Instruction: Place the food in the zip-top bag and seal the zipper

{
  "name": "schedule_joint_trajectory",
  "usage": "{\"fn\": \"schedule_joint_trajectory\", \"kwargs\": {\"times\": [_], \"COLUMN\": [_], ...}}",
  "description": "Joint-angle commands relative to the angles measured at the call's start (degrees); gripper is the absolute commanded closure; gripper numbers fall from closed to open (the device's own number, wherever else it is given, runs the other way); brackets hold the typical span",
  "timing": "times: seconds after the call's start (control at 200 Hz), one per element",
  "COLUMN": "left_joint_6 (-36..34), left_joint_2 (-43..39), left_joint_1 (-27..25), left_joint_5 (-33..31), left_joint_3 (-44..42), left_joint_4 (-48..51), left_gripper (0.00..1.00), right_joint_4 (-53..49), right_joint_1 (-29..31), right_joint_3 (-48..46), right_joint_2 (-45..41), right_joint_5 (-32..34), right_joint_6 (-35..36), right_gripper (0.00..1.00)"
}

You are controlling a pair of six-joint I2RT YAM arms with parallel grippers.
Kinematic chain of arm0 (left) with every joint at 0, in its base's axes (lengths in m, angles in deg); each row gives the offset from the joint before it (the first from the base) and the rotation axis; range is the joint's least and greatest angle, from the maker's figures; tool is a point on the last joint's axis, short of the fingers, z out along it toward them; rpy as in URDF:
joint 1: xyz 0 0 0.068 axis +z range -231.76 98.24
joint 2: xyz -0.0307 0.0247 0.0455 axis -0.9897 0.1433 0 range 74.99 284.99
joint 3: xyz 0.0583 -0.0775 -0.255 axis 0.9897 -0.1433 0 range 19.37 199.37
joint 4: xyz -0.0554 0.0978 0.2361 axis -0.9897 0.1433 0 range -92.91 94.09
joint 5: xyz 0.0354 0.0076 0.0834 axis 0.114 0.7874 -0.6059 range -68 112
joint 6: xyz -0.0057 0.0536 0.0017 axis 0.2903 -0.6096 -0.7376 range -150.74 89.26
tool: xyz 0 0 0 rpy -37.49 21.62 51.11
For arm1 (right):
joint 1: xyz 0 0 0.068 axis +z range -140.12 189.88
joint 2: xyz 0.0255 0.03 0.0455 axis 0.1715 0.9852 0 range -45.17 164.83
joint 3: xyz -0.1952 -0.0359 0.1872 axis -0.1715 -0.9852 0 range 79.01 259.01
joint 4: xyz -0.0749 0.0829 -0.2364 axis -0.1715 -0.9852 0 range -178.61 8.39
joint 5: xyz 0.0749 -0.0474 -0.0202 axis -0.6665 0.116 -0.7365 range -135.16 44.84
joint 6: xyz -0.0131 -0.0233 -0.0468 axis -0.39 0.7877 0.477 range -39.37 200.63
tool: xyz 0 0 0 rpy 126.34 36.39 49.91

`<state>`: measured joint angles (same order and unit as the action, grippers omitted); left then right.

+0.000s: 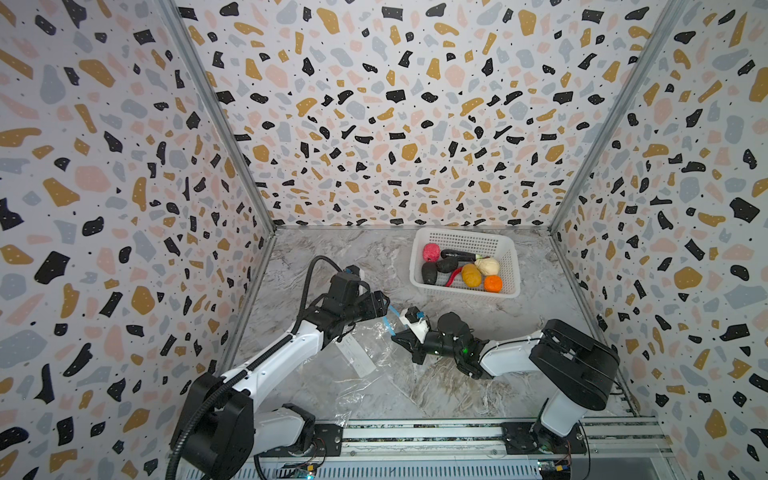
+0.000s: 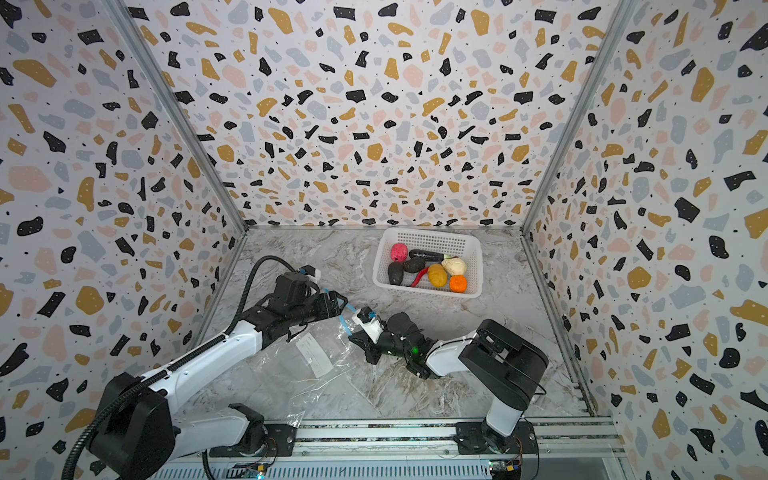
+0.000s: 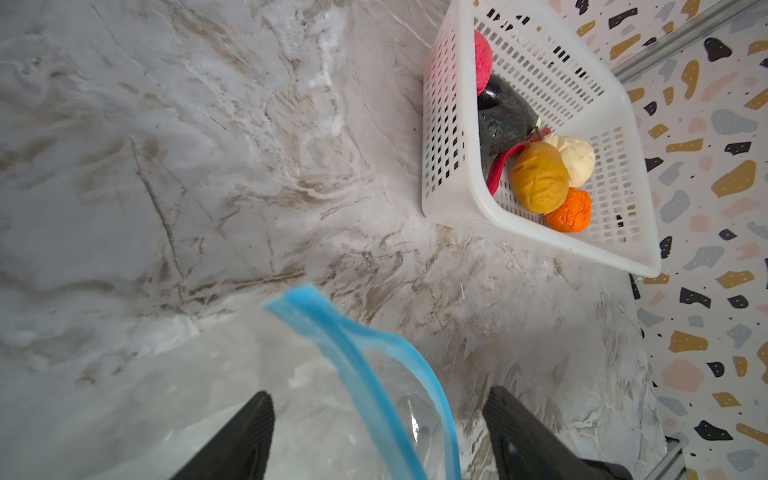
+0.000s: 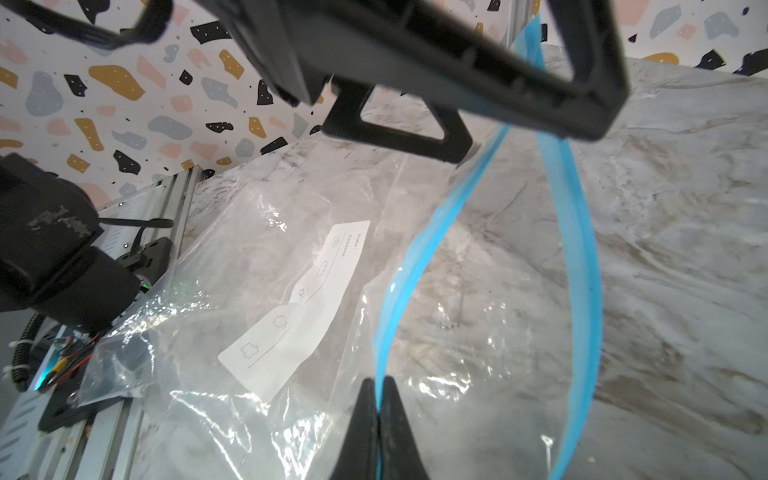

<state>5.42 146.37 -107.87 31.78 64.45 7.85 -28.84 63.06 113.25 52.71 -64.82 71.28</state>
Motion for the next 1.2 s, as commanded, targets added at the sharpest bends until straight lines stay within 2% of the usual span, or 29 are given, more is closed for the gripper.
{"fn": "schedule_joint_trajectory", "kwargs": {"times": [0.0,0.17,0.365,0.631,0.891,1.166,1.196], "left_joint_6": [-0.82,-2.62,-4.29,-6.54,-6.89,-7.07,-7.11], "left_joint_2": [0.02,0.38,2.61,7.24,7.00,5.99,5.76], "left_joint_1": [-1.52,-3.57,-5.02,-7.64,-7.99,-8.33,-8.34], "left_joint_5": [-1.84,-4.25,-5.47,-8.14,-9.77,-9.87,-9.87], "left_joint_3": [2.48,3.86,6.02,10.31,11.26,11.61,11.61], "left_joint_4": [3.79,8.27,10.66,14.15,15.86,16.39,16.43], "left_gripper": [0.21,0.28,0.41,0.52,0.77,0.98,1.00], "right_joint_4": [3.12,3.48,1.93,-0.52,-0.06,-0.25,-0.88], "right_joint_1": [0.60,1.28,2.61,5.18,5.66,5.61,5.61], "right_joint_3": [2.27,2.63,3.17,4.78,4.70,4.86,4.98], "right_joint_2": [1.55,1.88,1.30,1.50,1.65,1.33,1.17], "right_joint_5": [3.95,5.70,9.29,14.61,15.63,15.44,15.38], "right_joint_6": [-0.17,-1.29,0.62,3.33,2.89,1.12,0.69], "right_gripper": [1.00,1.00,1.00,1.00,1.00,1.00,0.96]}}
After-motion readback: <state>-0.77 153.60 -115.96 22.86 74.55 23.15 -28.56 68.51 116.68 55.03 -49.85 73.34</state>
